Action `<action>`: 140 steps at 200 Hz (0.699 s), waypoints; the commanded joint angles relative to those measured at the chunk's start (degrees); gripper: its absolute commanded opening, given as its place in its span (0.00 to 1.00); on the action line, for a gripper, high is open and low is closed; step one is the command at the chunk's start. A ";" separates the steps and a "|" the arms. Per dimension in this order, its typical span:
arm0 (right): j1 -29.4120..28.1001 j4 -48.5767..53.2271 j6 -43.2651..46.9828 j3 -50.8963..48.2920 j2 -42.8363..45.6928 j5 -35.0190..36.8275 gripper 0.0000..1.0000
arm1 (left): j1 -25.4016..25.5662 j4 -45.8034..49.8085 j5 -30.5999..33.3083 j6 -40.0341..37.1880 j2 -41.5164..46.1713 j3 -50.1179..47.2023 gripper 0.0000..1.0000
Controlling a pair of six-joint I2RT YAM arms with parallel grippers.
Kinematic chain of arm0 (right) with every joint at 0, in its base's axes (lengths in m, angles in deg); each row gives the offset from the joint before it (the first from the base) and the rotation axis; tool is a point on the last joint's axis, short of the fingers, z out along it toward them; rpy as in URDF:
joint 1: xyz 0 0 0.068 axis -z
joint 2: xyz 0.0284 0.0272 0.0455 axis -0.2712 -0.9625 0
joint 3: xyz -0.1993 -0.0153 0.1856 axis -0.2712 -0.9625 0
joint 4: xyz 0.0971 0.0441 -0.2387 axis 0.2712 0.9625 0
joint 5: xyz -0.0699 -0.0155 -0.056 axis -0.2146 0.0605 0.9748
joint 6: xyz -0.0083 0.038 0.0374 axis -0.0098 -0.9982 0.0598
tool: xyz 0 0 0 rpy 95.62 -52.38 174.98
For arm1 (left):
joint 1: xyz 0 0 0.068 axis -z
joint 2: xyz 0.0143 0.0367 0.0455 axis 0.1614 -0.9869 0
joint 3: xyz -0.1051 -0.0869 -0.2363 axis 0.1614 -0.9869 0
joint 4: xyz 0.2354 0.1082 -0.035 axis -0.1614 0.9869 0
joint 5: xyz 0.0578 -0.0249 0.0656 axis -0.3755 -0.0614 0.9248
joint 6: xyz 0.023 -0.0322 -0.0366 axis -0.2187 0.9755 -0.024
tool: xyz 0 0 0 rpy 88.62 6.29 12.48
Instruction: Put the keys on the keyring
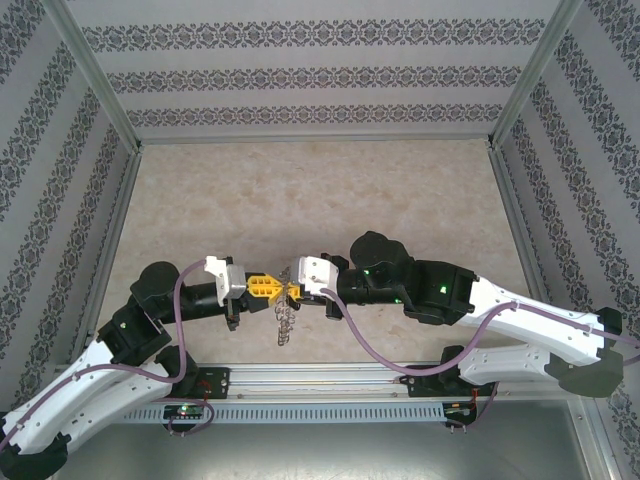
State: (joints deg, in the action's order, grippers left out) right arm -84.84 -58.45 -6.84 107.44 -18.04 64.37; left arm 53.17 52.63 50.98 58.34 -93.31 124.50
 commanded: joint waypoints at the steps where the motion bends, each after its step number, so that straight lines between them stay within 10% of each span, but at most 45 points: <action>1: 0.26 -1.12 0.68 0.56 0.66 0.44 0.00 | 0.51 6.70 1.42 -4.39 -0.80 4.52 0.12; 72: 0.49 6.38 1.77 5.72 -1.87 2.48 0.00 | 0.51 25.82 1.77 -17.68 -8.21 16.52 0.24; 140: 0.52 7.89 2.25 7.57 -3.79 0.95 0.00 | 0.51 24.65 0.52 -18.94 -10.72 17.24 0.21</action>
State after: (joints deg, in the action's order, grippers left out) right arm -84.84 -50.56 -5.33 112.68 -21.43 66.07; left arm 53.17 76.76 52.91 41.36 -103.83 140.79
